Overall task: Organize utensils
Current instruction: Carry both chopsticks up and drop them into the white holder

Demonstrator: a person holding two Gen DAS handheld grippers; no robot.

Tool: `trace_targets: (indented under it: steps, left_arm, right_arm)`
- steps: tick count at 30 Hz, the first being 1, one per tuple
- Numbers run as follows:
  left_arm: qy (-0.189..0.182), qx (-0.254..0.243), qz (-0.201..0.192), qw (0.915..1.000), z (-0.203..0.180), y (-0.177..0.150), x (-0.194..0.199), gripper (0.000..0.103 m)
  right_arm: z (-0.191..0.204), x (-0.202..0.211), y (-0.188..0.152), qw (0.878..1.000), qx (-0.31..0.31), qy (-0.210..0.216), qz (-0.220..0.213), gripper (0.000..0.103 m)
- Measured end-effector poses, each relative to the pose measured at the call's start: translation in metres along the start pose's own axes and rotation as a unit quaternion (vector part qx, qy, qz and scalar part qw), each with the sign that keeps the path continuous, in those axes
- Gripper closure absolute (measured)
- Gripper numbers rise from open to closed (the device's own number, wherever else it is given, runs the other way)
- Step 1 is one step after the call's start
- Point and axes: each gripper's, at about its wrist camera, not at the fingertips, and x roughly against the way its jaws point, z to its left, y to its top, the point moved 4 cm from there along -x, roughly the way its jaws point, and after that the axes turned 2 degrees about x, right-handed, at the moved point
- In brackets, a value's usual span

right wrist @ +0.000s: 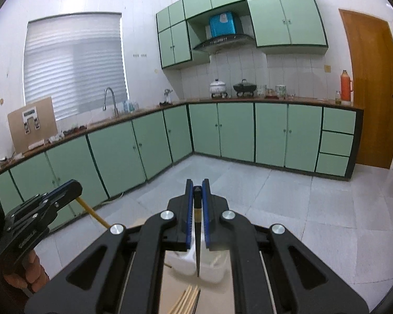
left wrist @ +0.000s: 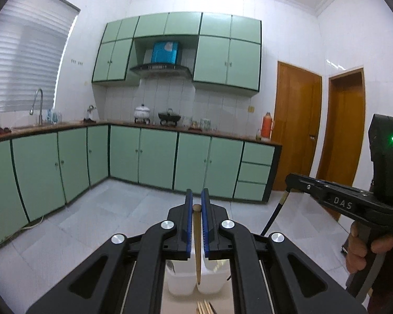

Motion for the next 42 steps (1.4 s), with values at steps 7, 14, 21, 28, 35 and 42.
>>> trace_targets:
  steps: [7,14,21,28,35,42]
  left_arm:
    - [0.018,-0.003,-0.011,0.9998,0.003,0.012,-0.043,0.097]
    - [0.036,-0.020,-0.039,0.9984,-0.001,0.006,-0.078,0.097]
    - [0.029,-0.012,-0.047,0.9984,-0.001,0.018,-0.077,0.097]
    - [0.032,-0.012,-0.047,0.9983,-0.004,0.005,-0.093,0.097]
    - [0.038,-0.015,0.006,0.9992,0.005,-0.032,-0.135,0.097]
    - [0.045,0.006,0.060,0.9971,0.022,-0.058,-0.134,0.068]
  right_arm:
    - [-0.010,-0.037,0.007,1.000,0.009,-0.025,-0.010,0.097]
    - [-0.022,-0.080,-0.030,0.999,0.002,-0.034,0.026,0.097]
    - [-0.017,-0.084,-0.042,0.999,0.005,-0.034,0.030,0.097]
    - [-0.008,-0.087,-0.043,0.999,0.012,-0.031,0.028,0.097]
    - [-0.008,-0.103,-0.063,0.998,0.007,-0.034,0.058,0.097]
    - [-0.010,-0.100,-0.078,0.997,0.004,-0.038,0.073,0.080]
